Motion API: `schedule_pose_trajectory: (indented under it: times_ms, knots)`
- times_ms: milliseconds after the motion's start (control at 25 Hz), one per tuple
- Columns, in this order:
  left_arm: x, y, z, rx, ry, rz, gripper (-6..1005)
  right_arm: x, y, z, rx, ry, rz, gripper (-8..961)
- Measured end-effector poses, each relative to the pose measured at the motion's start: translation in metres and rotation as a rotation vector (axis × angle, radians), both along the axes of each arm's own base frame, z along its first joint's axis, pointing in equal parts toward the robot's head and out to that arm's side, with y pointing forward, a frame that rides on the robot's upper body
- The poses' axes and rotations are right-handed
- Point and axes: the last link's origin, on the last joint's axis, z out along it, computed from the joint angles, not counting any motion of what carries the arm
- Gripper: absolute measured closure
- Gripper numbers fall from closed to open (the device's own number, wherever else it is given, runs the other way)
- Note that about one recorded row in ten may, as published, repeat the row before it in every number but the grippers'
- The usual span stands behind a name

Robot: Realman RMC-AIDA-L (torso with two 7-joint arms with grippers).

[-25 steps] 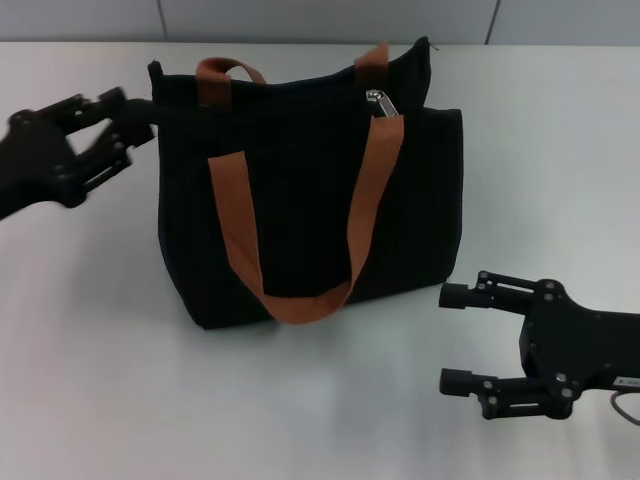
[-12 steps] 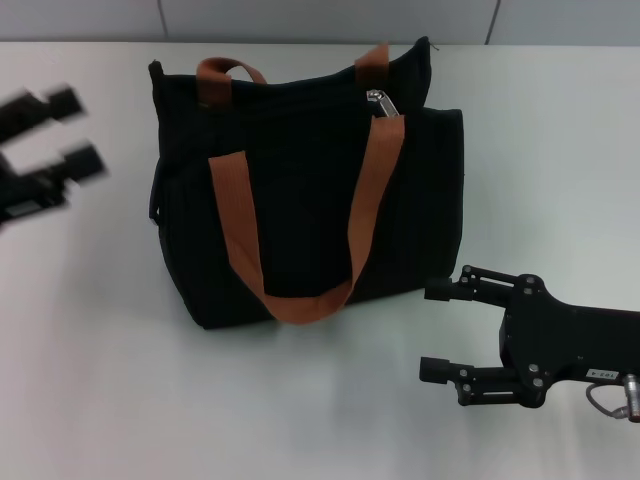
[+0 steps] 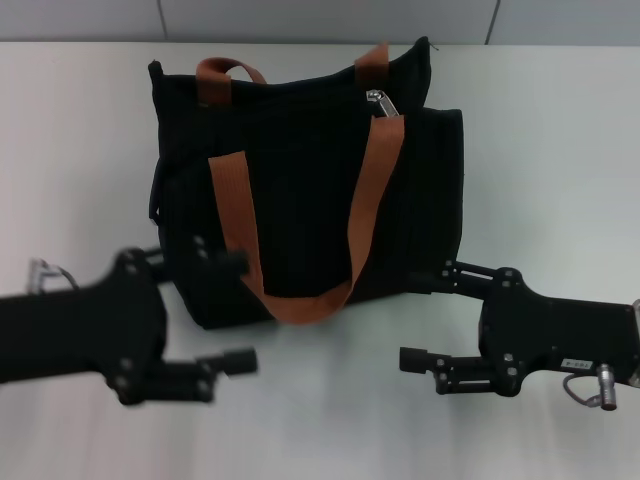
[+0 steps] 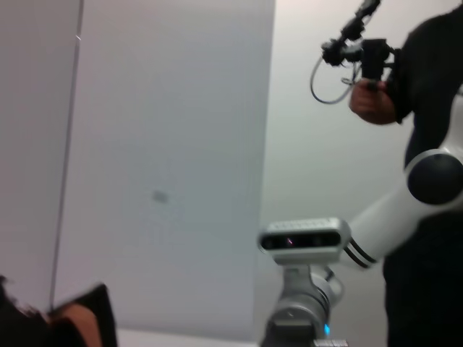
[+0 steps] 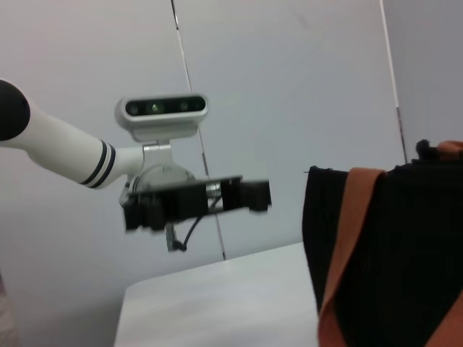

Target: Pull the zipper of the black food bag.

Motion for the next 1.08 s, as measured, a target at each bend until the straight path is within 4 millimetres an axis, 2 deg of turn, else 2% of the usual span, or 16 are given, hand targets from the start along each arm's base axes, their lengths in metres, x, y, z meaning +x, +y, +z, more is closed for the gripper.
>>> schedule_pose_trajectory:
  times_ms: [120, 200, 280, 320, 1080]
  knots:
    - [-0.001, -0.005, -0.014, -0.026, 0.027, -0.003, 170, -0.001, -0.006, -0.007, -0.026, -0.011, 0.03, 124]
    - [-0.008, -0.007, -0.034, -0.082, 0.106, 0.031, 170, 0.0, -0.008, -0.009, -0.033, -0.015, 0.039, 124]
    - [-0.008, -0.007, -0.034, -0.082, 0.106, 0.031, 170, 0.0, -0.011, -0.013, -0.049, -0.026, 0.05, 124]
    - [-0.015, -0.008, -0.042, -0.106, 0.158, 0.055, 170, 0.0, -0.012, -0.014, -0.055, -0.03, 0.052, 124]
    - [-0.021, -0.011, -0.04, -0.109, 0.161, 0.085, 170, 0.002, -0.015, -0.019, -0.05, -0.035, 0.053, 124]
